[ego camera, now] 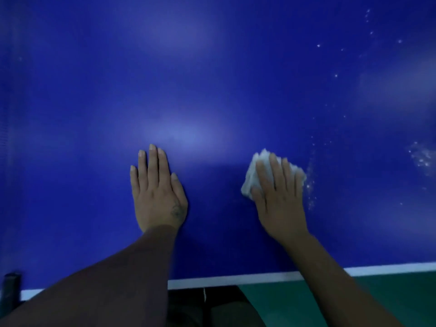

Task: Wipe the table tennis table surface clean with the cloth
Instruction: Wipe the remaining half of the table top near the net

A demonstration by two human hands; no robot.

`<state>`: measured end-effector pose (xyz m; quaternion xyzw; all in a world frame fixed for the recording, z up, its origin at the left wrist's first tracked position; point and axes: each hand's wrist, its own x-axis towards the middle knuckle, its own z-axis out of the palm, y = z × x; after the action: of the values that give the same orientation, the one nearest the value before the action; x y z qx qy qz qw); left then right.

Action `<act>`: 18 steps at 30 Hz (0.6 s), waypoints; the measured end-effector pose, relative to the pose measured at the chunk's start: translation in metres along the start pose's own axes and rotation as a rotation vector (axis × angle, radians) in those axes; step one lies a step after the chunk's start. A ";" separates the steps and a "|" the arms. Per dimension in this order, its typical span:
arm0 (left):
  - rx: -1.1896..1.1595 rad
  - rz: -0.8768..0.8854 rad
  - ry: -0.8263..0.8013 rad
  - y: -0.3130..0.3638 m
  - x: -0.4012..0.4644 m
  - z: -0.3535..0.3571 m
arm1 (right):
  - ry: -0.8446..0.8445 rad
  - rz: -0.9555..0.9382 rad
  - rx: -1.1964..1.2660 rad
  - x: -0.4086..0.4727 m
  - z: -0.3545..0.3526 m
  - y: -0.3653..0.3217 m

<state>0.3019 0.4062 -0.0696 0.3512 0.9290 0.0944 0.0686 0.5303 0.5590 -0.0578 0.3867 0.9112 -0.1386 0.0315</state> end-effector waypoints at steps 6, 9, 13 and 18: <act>0.012 0.018 -0.016 -0.004 -0.002 -0.001 | 0.061 0.215 0.010 0.030 0.005 -0.008; 0.011 0.076 -0.063 -0.018 -0.013 -0.001 | 0.068 0.258 -0.009 -0.019 0.017 -0.033; 0.025 0.086 -0.071 -0.039 -0.064 -0.004 | 0.024 0.250 -0.031 -0.080 0.030 -0.052; 0.018 0.068 -0.065 -0.046 -0.093 -0.006 | 0.016 0.314 0.024 -0.068 0.024 -0.053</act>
<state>0.3403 0.3092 -0.0682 0.3860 0.9146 0.0769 0.0921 0.5384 0.4698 -0.0576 0.5257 0.8381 -0.1397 0.0407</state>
